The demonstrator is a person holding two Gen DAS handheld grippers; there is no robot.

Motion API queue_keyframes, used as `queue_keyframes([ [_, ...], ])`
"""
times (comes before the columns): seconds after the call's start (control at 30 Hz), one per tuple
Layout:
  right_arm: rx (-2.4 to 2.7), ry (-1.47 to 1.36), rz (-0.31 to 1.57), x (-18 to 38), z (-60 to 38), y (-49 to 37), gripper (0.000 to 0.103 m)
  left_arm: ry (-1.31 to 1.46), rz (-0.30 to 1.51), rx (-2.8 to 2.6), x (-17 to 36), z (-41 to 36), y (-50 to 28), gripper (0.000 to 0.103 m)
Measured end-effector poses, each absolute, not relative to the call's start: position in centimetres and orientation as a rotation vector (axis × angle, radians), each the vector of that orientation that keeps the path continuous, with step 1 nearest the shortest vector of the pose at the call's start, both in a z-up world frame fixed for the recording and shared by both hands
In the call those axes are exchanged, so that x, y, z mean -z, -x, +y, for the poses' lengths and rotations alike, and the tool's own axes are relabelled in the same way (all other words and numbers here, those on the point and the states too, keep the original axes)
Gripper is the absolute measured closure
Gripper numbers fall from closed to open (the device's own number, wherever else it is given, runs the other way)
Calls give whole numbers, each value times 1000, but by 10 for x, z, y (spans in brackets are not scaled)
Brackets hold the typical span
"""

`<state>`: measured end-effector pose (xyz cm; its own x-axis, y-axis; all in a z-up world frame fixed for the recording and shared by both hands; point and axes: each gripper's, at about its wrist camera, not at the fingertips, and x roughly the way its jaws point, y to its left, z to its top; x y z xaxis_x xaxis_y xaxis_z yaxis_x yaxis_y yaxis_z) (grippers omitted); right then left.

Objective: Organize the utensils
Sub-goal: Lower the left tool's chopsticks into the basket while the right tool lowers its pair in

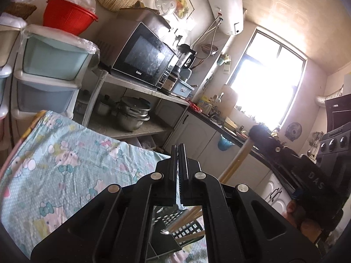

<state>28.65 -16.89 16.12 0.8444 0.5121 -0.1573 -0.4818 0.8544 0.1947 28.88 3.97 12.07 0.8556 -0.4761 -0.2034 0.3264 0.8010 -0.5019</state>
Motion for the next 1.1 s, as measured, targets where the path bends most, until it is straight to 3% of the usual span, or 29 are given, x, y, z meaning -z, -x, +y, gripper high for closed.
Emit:
queue_keyframes([
  [1.1,-470,-156,293,-100,-168,-304,95,417,379,360,-83,42,-263,103],
])
